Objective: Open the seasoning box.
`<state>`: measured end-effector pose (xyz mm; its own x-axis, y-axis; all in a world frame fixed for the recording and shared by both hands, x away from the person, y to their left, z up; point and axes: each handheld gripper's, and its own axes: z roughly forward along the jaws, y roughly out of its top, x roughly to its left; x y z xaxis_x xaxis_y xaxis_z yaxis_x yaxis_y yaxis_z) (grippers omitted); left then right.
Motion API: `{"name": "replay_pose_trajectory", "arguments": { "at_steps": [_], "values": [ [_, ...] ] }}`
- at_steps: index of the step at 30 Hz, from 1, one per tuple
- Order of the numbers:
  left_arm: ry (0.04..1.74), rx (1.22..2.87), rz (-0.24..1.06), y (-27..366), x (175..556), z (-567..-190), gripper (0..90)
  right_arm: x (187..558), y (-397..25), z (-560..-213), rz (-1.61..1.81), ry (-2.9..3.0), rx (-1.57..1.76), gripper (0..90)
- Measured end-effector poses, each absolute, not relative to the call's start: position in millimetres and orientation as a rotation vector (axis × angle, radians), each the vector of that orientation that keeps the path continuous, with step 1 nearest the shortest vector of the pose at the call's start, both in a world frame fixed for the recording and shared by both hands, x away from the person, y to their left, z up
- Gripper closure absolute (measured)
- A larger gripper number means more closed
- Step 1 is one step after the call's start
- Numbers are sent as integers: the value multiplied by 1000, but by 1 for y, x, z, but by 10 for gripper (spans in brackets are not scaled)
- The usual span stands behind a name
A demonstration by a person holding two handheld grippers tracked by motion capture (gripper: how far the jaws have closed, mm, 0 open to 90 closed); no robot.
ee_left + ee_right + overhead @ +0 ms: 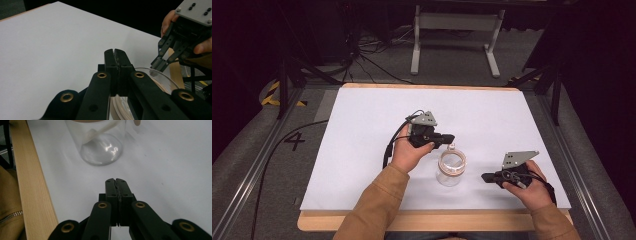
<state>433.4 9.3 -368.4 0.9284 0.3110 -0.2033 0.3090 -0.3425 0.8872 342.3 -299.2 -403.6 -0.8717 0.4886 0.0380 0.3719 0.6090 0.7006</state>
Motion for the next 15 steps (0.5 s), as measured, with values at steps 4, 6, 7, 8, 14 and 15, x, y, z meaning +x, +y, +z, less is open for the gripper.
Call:
{"name": "replay_pose_trajectory", "arguments": {
  "at_steps": [4, 6, 7, 8, 14, 15],
  "values": [
    [460, 1956, 12, 6, 435, -374, 899, 339, -293, -402, 1149, 2666, 700, 900],
    [460, 1950, 17, 5, 435, -375, 898, 338, -289, -402, 1173, 2657, 701, 900],
    [459, 1954, 24, 5, 436, -376, 899, 338, -286, -402, 1180, 2661, 702, 900],
    [461, 1962, 30, 6, 436, -376, 898, 337, -284, -402, 1187, 2664, 699, 900],
    [461, 1975, 27, 5, 437, -378, 898, 334, -271, -401, 1228, 2650, 676, 900],
    [458, 1970, 28, 4, 436, -378, 898, 333, -269, -400, 1241, 2645, 674, 900]
  ]
}}
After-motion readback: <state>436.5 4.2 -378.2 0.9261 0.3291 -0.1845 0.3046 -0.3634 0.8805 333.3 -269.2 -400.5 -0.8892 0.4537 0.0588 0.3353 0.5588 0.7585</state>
